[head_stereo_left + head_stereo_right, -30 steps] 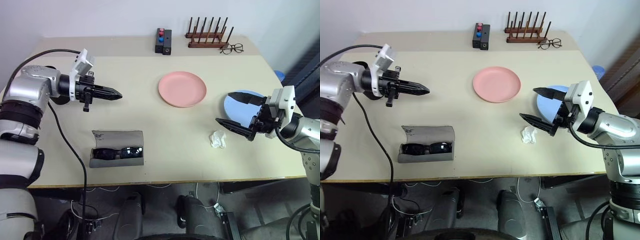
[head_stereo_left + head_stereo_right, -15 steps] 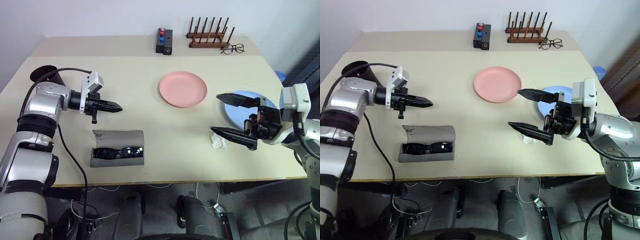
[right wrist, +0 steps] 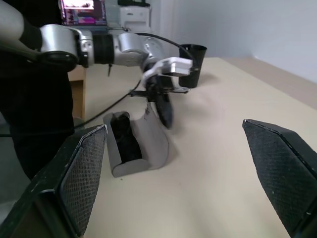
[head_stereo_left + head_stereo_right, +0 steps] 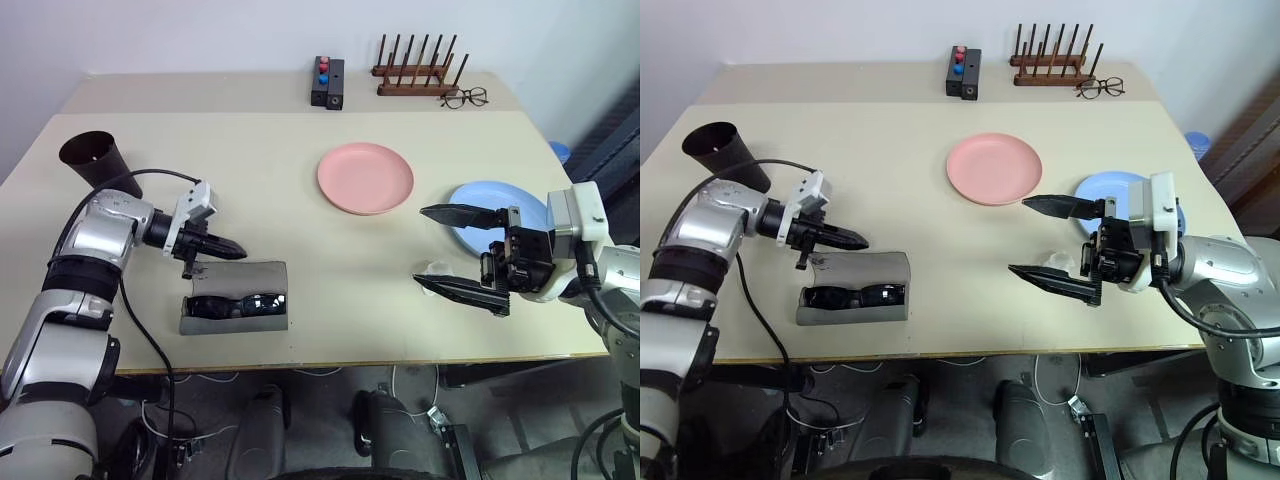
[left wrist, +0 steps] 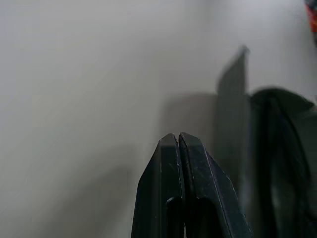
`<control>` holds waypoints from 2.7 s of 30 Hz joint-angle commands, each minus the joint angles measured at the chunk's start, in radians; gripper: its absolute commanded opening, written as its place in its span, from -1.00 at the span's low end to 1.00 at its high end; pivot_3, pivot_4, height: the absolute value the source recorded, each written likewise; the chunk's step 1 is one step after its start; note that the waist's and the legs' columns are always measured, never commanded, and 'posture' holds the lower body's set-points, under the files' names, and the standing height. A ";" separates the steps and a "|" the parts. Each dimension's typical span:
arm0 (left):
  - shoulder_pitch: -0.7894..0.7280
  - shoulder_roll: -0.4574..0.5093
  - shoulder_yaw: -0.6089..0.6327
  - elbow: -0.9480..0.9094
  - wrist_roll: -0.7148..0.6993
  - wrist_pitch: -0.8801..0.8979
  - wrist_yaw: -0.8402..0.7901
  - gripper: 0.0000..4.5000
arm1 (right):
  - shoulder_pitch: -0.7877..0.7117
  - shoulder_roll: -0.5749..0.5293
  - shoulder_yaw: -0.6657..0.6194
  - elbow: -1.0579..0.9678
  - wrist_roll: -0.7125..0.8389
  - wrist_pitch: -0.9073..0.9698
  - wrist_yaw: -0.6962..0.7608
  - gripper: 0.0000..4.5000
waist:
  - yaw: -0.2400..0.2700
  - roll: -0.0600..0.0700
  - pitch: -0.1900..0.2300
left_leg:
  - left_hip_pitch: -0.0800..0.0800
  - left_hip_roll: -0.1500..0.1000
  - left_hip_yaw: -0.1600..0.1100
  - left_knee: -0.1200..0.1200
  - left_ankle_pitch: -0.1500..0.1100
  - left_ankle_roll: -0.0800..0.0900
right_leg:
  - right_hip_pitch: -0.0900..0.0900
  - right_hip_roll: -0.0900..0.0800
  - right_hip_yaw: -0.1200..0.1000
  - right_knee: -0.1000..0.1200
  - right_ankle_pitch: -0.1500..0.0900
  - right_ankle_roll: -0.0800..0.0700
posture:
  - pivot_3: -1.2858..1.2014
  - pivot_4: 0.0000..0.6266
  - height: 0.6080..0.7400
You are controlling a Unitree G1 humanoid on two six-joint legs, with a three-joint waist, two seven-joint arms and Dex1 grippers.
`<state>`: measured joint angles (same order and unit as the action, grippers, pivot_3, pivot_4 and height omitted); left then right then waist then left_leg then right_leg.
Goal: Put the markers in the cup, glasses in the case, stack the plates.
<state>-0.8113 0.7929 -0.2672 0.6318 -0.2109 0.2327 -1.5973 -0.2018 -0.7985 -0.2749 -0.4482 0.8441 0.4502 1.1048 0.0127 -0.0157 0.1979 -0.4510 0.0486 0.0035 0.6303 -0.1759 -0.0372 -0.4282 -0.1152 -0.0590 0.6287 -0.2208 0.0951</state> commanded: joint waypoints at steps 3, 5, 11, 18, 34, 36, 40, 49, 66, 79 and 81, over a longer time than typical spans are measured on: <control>0.047 0.077 -0.036 -0.150 -0.100 0.058 -0.017 -0.99 | -0.020 -0.002 -0.006 -0.018 0.004 -0.010 -0.007 1.00 | 0.000 0.000 0.000 | 0.000 0.000 0.000 0.000 0.000 0.000 | 0.000 0.000 0.000 0.000 0.000 0.000 | 0.03 -0.52 1.00; 0.067 0.106 -0.048 -0.203 -0.141 0.075 -0.017 -0.99 | -0.021 0.000 -0.001 -0.017 0.000 -0.013 -0.007 1.00 | 0.000 0.000 0.000 | 0.000 0.000 0.000 0.000 0.000 0.000 | 0.000 0.000 0.000 0.000 0.000 0.000 | 0.03 -0.52 1.00; 0.092 0.172 -0.085 -0.276 -0.199 0.071 -0.017 -0.99 | -0.030 0.003 0.011 -0.012 -0.011 -0.018 -0.010 1.00 | 0.001 0.000 0.000 | 0.000 0.000 0.000 0.000 0.000 0.000 | 0.000 0.000 0.000 0.000 0.000 0.000 | 0.03 -0.52 1.00; 0.166 0.267 -0.127 -0.403 -0.266 0.089 -0.017 -0.99 | -0.026 -0.002 0.008 -0.015 -0.014 -0.017 -0.012 1.00 | -0.001 0.000 0.000 | 0.001 0.000 0.000 -0.001 0.000 0.000 | 0.000 0.000 0.000 -0.001 0.000 0.000 | 0.03 -0.52 1.00; 0.263 0.306 -0.102 -0.498 -0.274 0.102 -0.017 -0.99 | -0.022 0.013 0.027 -0.007 -0.040 -0.037 -0.010 1.00 | 0.000 0.001 0.000 | 0.001 0.000 0.001 -0.001 0.000 0.000 | 0.000 0.000 0.000 -0.002 0.000 0.000 | 0.03 -0.52 1.00; 0.279 0.304 -0.092 -0.505 -0.260 0.094 -0.017 -0.99 | -0.029 0.015 0.032 0.002 -0.044 -0.040 -0.007 1.00 | 0.000 0.001 0.000 | 0.001 0.000 0.001 -0.002 0.000 0.000 | 0.000 0.000 0.000 -0.002 0.000 0.000 | 0.03 -0.52 1.00; 0.303 0.290 -0.063 -0.511 -0.240 0.093 -0.017 -0.99 | -0.055 0.016 0.044 0.025 -0.052 -0.045 0.002 1.00 | 0.000 0.001 0.000 | 0.001 0.000 0.001 -0.002 0.000 0.000 | 0.000 0.000 0.000 -0.002 0.000 0.000 | 0.03 -0.52 1.00; 0.288 0.211 0.011 -0.480 -0.190 0.095 0.015 -0.99 | -0.079 0.016 0.051 0.043 -0.057 -0.046 0.004 1.00 | 0.003 0.001 0.000 | 0.001 0.000 0.001 -0.002 0.000 -0.001 | 0.000 -0.001 0.000 -0.002 0.000 0.000 | 0.03 -0.52 1.00; -0.059 0.103 0.145 -0.336 -0.248 0.286 0.004 -0.99 | -0.106 0.021 0.047 0.071 -0.081 -0.032 -0.038 1.00 | 0.001 0.001 0.000 | 0.000 0.000 0.001 -0.001 0.000 0.000 | 0.000 0.000 0.000 -0.002 0.000 0.000 | 0.03 -0.52 1.00; -0.122 -0.052 0.246 -0.215 -0.236 0.204 0.146 -0.76 | -0.128 0.048 0.048 0.186 -0.241 -0.039 -0.238 1.00 | 0.000 0.001 0.000 | 0.000 0.000 0.001 0.000 0.000 0.000 | 0.000 0.000 0.000 0.000 0.000 0.000 | 0.03 -0.52 1.00; -0.114 -0.061 0.258 -0.224 -0.254 0.229 0.150 -0.41 | -0.119 0.052 0.042 0.195 -0.269 -0.050 -0.265 1.00 | 0.000 0.001 0.000 | 0.000 0.000 0.001 -0.001 0.000 0.000 | 0.000 0.000 0.000 0.000 0.000 0.000 | 0.03 -0.52 1.00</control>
<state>-0.9227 0.7337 -0.0471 0.4331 -0.4448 0.4537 -1.4540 -0.3205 -0.7513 -0.2059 -0.2445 0.5911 0.4270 0.8625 0.0126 -0.0151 0.1979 -0.4505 0.0485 0.0042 0.6297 -0.1759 -0.0372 -0.4283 -0.1149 -0.0590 0.6288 -0.2206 0.0953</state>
